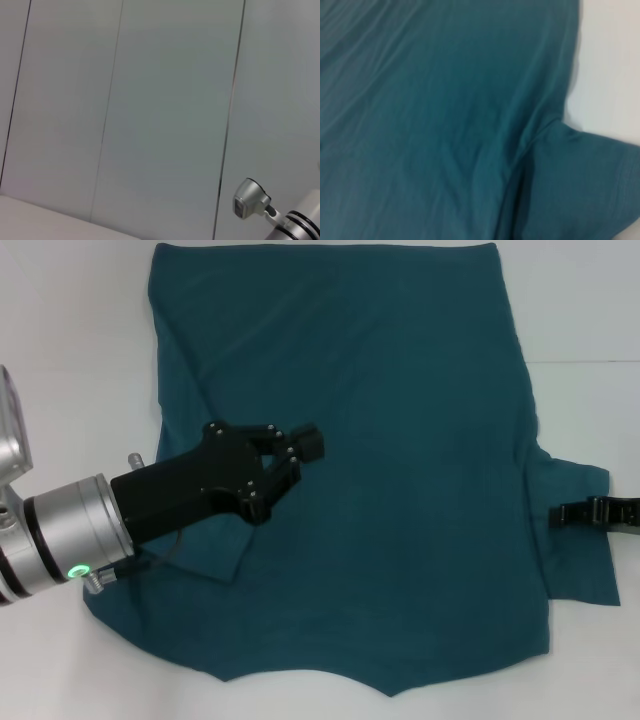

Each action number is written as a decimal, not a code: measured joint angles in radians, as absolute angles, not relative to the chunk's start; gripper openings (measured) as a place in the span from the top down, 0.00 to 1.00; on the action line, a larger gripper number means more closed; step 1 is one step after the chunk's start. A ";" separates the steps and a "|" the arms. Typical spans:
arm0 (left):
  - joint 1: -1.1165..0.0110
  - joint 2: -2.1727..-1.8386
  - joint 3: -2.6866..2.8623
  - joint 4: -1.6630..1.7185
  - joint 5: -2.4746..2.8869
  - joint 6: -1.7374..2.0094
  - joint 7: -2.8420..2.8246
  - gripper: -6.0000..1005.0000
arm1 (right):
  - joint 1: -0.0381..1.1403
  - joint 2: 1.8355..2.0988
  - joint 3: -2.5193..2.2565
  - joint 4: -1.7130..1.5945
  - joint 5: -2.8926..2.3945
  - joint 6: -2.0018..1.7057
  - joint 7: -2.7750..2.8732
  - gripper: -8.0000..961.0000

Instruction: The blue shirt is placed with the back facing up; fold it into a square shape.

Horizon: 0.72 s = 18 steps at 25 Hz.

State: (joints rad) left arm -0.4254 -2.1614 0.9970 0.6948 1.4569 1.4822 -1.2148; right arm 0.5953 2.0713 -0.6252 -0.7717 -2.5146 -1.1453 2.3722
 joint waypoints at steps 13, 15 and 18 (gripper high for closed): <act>-0.420 -2.161 0.997 0.695 1.454 1.482 -1.215 0.93 | 0.591 2.085 -0.632 -0.782 -2.504 -1.119 2.311 0.93; -0.418 -2.161 0.997 0.695 1.452 1.482 -1.215 0.93 | 0.582 2.086 -0.630 -0.800 -2.490 -1.121 2.312 0.94; -0.417 -2.161 0.989 0.695 1.450 1.484 -1.220 0.93 | 0.566 2.086 -0.626 -0.836 -2.469 -1.131 2.323 0.95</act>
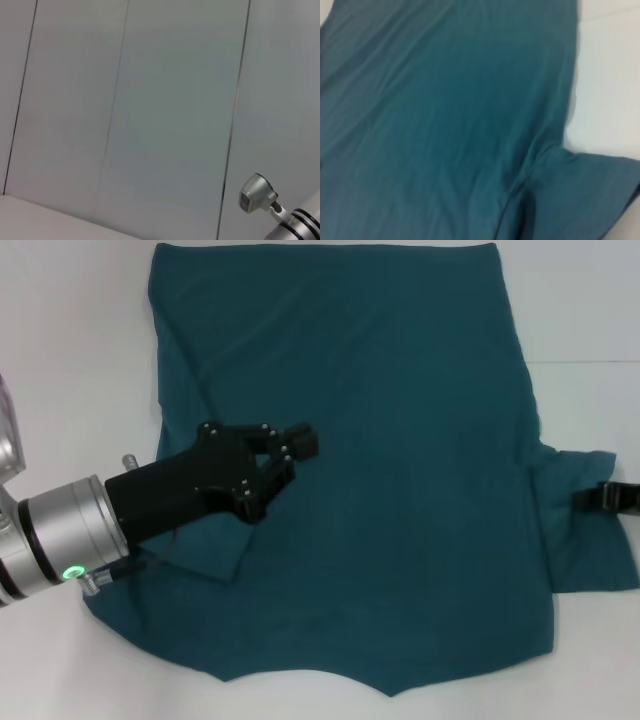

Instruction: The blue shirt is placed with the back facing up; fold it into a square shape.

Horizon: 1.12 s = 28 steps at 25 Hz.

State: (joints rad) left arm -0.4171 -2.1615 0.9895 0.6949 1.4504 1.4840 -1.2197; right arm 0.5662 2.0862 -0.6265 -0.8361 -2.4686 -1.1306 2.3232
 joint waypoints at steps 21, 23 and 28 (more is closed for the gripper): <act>-0.406 -2.163 0.949 0.695 1.408 1.533 -1.252 0.93 | 0.434 2.100 -0.635 -1.163 -2.425 -1.310 2.458 0.95; -0.406 -2.163 0.948 0.695 1.408 1.534 -1.254 0.93 | 0.426 2.100 -0.637 -1.179 -2.419 -1.316 2.465 0.95; -0.408 -2.163 0.948 0.695 1.408 1.534 -1.261 0.93 | 0.422 2.098 -0.640 -1.196 -2.418 -1.321 2.477 0.94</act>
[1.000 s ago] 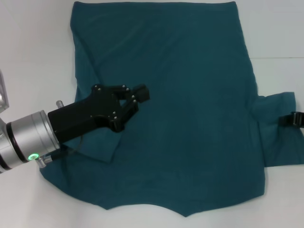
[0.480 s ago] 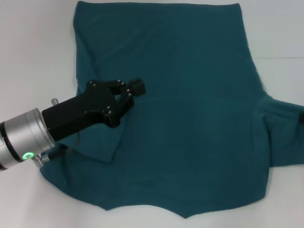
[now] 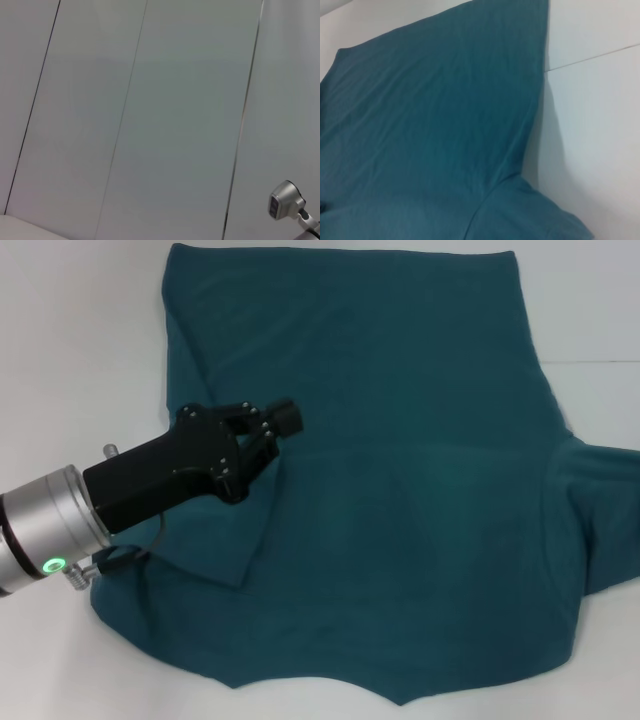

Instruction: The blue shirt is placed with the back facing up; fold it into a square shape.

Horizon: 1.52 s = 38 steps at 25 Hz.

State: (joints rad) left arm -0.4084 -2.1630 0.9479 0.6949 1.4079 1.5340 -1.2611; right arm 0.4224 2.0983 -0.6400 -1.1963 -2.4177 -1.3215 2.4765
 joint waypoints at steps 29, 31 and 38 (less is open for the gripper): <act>-0.402 -2.163 0.942 0.695 1.396 1.537 -1.264 0.93 | 0.624 2.090 -0.869 -1.101 -2.518 -1.295 2.569 0.89; -0.397 -2.163 0.942 0.695 1.396 1.537 -1.264 0.93 | 0.657 2.090 -0.889 -1.064 -2.536 -1.278 2.569 0.89; -0.380 -2.164 0.940 0.695 1.387 1.537 -1.264 0.93 | 0.761 2.086 -0.928 -0.931 -2.560 -1.239 2.565 0.88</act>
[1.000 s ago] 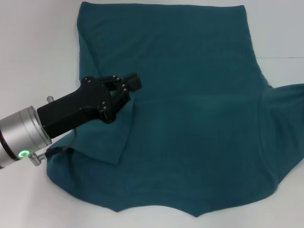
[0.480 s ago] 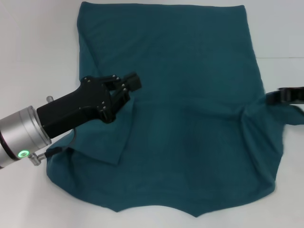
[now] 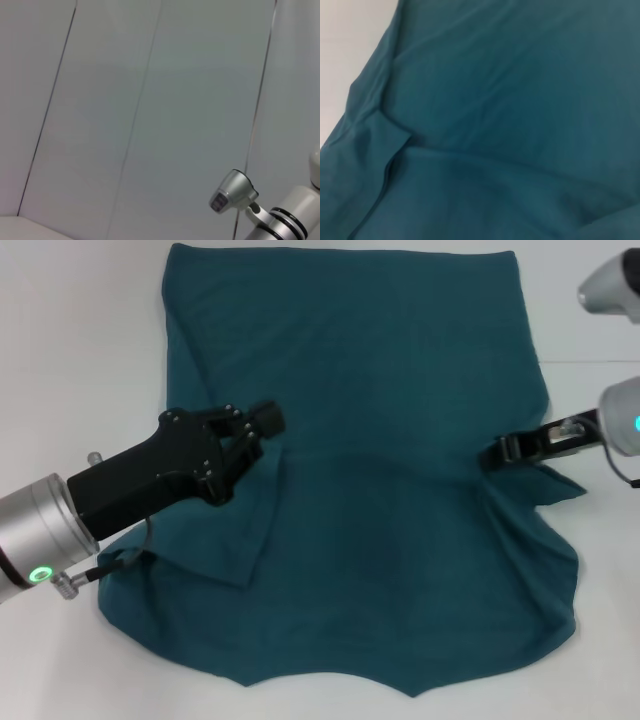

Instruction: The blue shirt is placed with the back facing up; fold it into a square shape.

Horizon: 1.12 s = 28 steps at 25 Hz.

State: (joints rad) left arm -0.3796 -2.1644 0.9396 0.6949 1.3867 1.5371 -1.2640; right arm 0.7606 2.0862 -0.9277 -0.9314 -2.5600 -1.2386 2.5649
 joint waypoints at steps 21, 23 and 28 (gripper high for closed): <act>-0.382 -2.164 0.931 0.688 1.385 1.537 -1.263 0.93 | 0.838 2.091 -0.981 -0.822 -2.541 -1.209 2.530 0.58; -0.383 -2.164 0.931 0.685 1.385 1.537 -1.263 0.93 | 0.835 2.089 -0.975 -0.818 -2.463 -1.209 2.497 0.52; -0.384 -2.164 0.932 0.683 1.385 1.537 -1.263 0.93 | 0.828 2.085 -0.971 -0.827 -2.338 -1.209 2.472 0.38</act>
